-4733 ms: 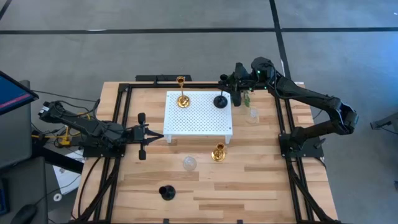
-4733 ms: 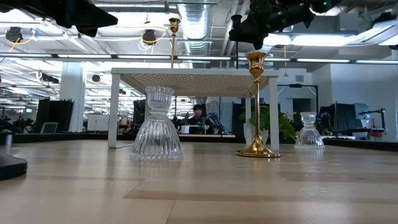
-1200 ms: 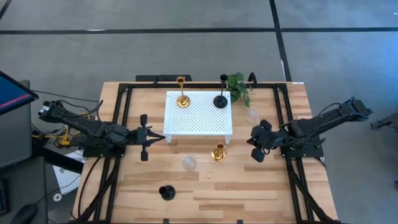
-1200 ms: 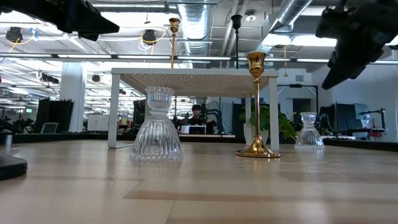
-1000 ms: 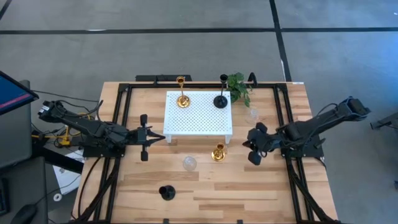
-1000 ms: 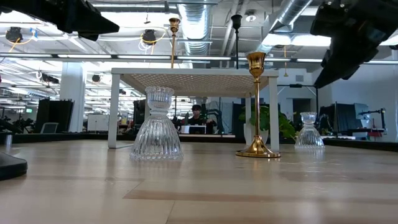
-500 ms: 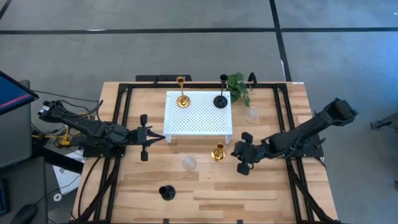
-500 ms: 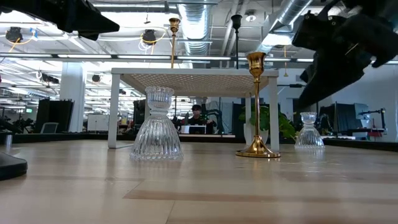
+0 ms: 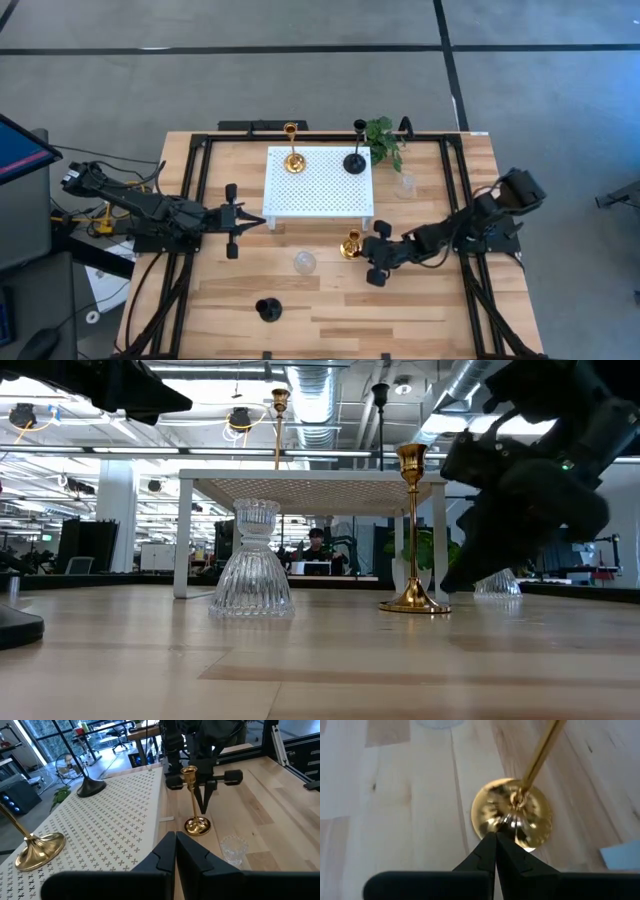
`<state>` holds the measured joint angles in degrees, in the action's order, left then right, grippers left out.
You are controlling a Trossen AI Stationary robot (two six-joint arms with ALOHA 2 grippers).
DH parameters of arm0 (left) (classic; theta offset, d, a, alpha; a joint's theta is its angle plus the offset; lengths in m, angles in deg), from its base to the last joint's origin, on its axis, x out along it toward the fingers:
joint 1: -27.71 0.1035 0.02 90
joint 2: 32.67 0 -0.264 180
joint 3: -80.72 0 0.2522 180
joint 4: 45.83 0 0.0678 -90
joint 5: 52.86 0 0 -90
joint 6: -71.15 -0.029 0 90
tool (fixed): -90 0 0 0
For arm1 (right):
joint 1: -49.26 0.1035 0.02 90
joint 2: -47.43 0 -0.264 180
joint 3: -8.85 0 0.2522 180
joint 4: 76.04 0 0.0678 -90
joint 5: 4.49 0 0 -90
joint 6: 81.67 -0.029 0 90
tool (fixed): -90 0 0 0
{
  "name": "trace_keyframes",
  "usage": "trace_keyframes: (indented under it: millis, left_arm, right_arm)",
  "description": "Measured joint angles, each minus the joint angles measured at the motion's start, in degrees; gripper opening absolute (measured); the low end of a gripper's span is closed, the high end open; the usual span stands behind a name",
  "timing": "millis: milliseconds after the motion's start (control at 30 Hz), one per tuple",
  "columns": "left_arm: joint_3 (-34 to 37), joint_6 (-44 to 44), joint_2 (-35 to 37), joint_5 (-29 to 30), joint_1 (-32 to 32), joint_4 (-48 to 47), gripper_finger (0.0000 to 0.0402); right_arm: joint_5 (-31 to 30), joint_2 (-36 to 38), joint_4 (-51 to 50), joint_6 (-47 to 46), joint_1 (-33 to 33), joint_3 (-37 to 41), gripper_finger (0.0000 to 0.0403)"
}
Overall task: Pick & Place candle stick holders
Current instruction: Put the gold candle holder on the shelf
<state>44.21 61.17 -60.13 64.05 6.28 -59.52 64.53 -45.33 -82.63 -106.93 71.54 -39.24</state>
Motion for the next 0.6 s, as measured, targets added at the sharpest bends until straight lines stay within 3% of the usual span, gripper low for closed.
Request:
trace_keyframes:
  millis: [600]
  left_arm:
    - [0.0,1.4,0.0,0.0,0.0,0.0,0.0012]
  right_arm:
    - [3.5,-0.4,-2.0,-3.3,0.0,0.0,0.0001]
